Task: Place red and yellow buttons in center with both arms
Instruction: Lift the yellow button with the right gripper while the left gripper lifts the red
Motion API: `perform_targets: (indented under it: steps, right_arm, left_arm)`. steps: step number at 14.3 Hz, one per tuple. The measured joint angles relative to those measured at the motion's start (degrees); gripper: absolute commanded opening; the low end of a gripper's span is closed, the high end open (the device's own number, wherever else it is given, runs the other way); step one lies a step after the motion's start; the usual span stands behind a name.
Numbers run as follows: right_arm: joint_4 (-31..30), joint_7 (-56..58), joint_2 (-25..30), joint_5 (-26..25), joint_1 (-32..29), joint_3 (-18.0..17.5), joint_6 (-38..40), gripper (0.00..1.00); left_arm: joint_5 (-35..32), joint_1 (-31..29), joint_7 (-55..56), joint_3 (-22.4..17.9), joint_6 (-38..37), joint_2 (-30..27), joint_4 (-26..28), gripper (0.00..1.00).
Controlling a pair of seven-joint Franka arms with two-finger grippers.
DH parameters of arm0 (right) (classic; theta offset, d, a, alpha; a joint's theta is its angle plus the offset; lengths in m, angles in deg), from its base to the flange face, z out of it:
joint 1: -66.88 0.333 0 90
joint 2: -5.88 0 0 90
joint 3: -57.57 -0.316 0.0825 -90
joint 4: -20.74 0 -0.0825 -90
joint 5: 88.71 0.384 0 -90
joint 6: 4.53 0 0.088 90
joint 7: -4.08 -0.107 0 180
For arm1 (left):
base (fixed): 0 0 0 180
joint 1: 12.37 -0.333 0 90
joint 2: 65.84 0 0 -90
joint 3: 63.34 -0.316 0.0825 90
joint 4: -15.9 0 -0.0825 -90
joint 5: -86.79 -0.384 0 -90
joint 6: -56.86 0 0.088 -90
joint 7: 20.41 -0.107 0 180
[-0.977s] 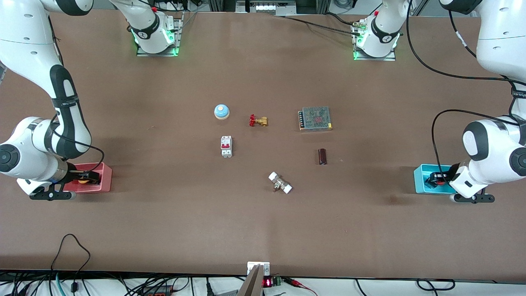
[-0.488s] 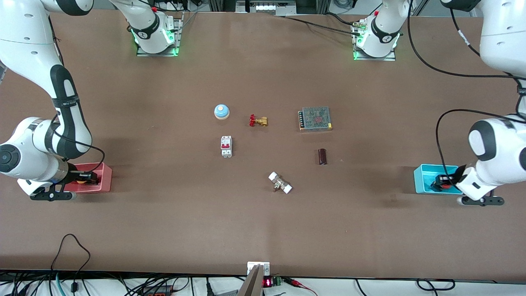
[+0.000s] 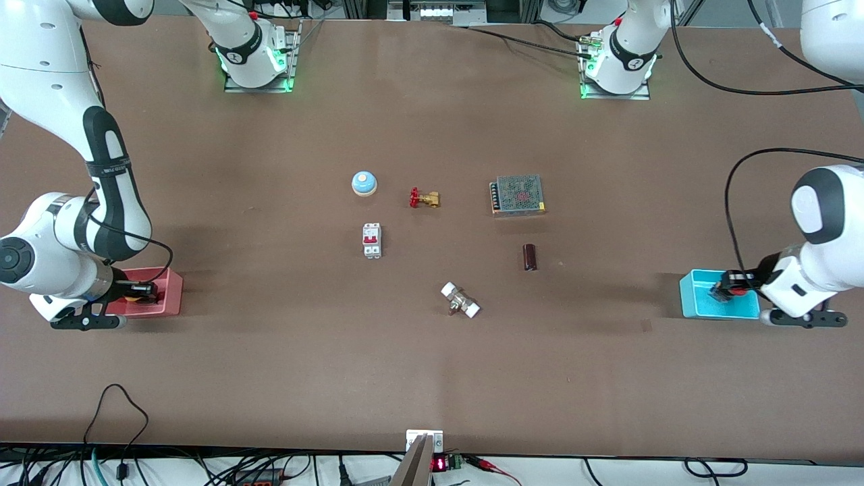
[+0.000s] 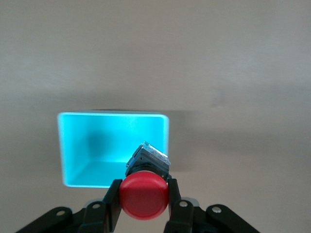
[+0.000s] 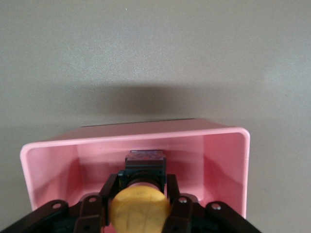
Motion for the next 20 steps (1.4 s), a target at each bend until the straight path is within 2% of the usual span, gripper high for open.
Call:
perform_targets:
  steps: [6, 9, 13, 14, 16, 17, 20]
  right_arm:
    - [1.00, 1.42, 0.45, 0.00, -0.01, 0.02, 1.08, 0.45]
    - [3.39, 1.60, 2.82, -0.01, -0.02, 0.04, 7.44, 0.45]
    - [6.24, 2.08, 9.30, 0.01, 0.64, -0.25, 17.90, 0.45]
    - [6.25, 2.08, 10.86, 0.11, 1.65, -0.45, 19.12, 0.45]
    - [6.19, 1.20, 12.17, 1.79, 5.38, -0.79, 19.78, 0.45]
    - [6.08, 0.08, 12.07, 3.84, 7.70, -0.88, 19.75, 0.45]
    - [5.82, -6.64, 10.89, 9.24, 15.07, -1.11, 19.25, 0.45]
  left_arm:
    - [0.01, 1.02, 7.78, 5.73, 0.46, 3.17, 1.88, 0.27]
    - [0.01, 1.25, 8.69, 6.06, 1.68, 5.63, 2.06, 0.28]
    - [0.01, 1.72, 8.93, 6.15, 3.48, 8.03, 2.10, 0.33]
    - [0.01, 1.81, 8.95, 6.17, 3.72, 8.35, 2.11, 0.38]
    - [0.01, 1.88, 8.95, 6.18, 3.85, 8.69, 2.10, 0.55]
    - [0.01, 1.88, 8.95, 6.18, 3.89, 8.73, 2.10, 0.68]
    - [0.01, 1.85, 8.96, 6.17, 4.08, 8.62, 1.59, 0.89]
